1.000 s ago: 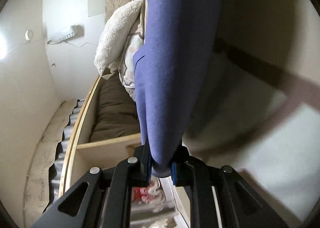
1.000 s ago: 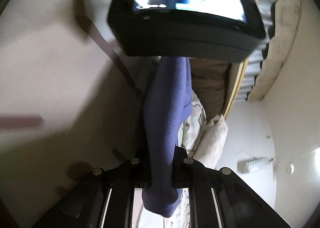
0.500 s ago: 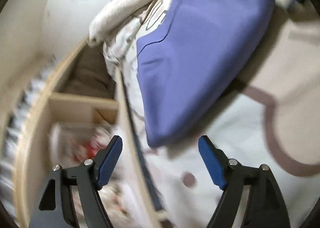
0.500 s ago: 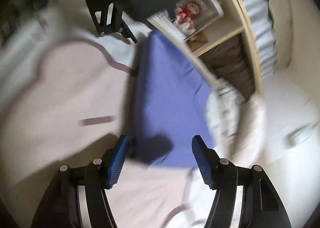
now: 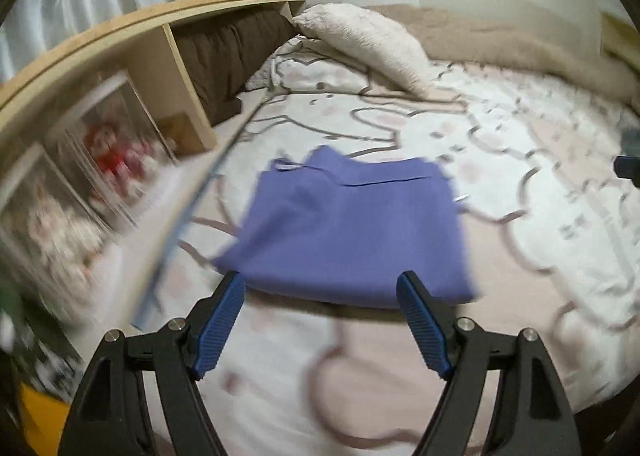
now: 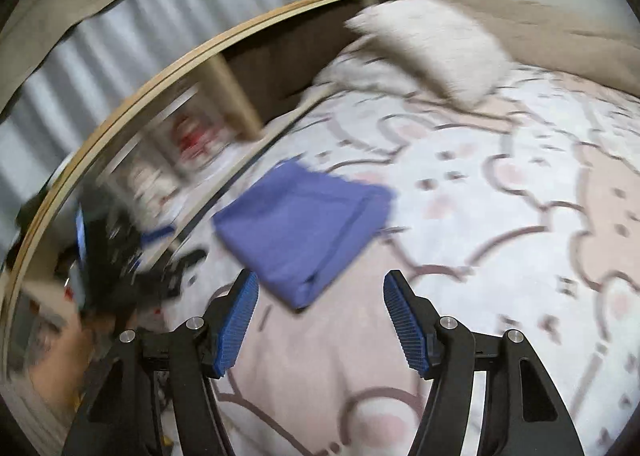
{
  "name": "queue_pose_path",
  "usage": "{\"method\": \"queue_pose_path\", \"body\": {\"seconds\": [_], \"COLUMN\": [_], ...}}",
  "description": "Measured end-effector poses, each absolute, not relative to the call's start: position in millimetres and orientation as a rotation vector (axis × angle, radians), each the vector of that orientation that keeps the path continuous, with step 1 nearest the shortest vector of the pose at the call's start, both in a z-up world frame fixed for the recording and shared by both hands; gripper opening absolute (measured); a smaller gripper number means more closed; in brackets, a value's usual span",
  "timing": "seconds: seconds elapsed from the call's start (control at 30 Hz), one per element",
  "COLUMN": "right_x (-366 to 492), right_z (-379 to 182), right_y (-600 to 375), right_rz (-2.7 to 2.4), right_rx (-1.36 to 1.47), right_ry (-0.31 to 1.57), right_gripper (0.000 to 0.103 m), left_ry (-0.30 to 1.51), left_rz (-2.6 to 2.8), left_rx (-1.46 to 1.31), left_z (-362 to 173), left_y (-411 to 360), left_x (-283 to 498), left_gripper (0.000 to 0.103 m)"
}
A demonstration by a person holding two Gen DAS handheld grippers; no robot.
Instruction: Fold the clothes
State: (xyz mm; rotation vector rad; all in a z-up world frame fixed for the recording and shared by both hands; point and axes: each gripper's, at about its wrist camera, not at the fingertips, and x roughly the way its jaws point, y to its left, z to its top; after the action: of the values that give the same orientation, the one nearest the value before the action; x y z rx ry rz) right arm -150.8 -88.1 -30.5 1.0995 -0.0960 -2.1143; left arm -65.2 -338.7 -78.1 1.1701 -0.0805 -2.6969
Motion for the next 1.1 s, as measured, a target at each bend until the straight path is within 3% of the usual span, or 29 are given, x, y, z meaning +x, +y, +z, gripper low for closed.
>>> {"method": "queue_pose_path", "body": {"seconds": [0.2, 0.3, 0.5, 1.1], "right_x": [-143, -130, -102, -15], "right_z": [6, 7, 1, 51], "right_y": [-40, -21, 24, 124], "right_rz": [-2.242, -2.267, -2.307, -2.313], "right_rx": [1.206, 1.203, 1.244, 1.100], "right_ry": [-0.138, -0.115, -0.116, -0.145], "right_gripper": [0.065, 0.065, 0.065, 0.066], "left_ry": [-0.022, -0.031, 0.132, 0.095], "left_rz": [-2.730, -2.714, -2.721, -2.642], "left_rx": [1.154, 1.095, 1.048, 0.972], "left_z": [-69, -64, -52, -26], "left_y": [-268, -237, -190, -108], "left_x": [-41, -30, -10, 38], "left_gripper": [0.079, 0.079, 0.079, 0.080]}}
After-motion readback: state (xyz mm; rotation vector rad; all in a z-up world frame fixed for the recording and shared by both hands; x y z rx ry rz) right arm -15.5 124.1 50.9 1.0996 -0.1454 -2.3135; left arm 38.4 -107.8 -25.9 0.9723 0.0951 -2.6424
